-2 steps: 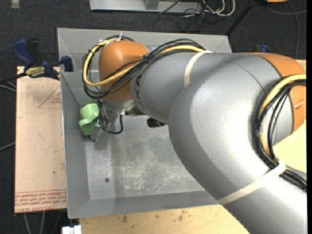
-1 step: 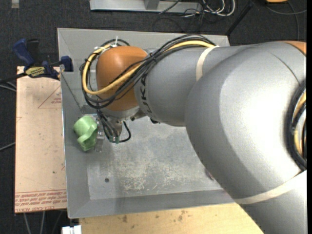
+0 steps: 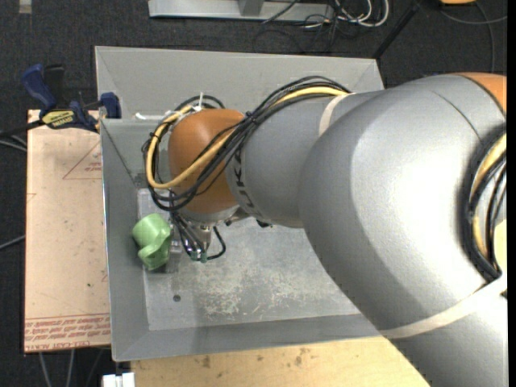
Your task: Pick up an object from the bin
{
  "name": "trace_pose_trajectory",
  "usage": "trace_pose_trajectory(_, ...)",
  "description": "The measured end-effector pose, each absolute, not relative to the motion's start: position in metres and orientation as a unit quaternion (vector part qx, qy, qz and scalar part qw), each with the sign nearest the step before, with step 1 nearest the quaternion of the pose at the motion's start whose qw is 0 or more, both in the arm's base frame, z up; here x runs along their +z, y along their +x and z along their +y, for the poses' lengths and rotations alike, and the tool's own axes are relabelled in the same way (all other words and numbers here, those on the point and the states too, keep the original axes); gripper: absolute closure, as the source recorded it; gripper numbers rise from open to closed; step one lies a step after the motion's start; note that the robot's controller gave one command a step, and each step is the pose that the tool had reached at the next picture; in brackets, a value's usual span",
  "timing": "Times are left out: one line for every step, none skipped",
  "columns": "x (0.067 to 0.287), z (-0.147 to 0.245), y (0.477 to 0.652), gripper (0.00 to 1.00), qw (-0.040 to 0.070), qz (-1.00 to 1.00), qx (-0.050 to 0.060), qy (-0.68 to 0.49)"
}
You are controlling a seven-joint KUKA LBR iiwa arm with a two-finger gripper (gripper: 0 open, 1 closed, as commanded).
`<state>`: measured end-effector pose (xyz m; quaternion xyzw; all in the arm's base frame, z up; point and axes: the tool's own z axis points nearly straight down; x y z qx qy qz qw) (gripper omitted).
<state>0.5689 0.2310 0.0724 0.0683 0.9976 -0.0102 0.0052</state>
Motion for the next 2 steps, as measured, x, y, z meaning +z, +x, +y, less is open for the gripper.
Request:
trace_pose_trajectory(0.089,0.237,0.572,1.0,0.001,0.998,-0.006,0.063)
trace_pose_trajectory(0.092,0.24,0.535,1.0,0.002,0.998,-0.008,0.055)
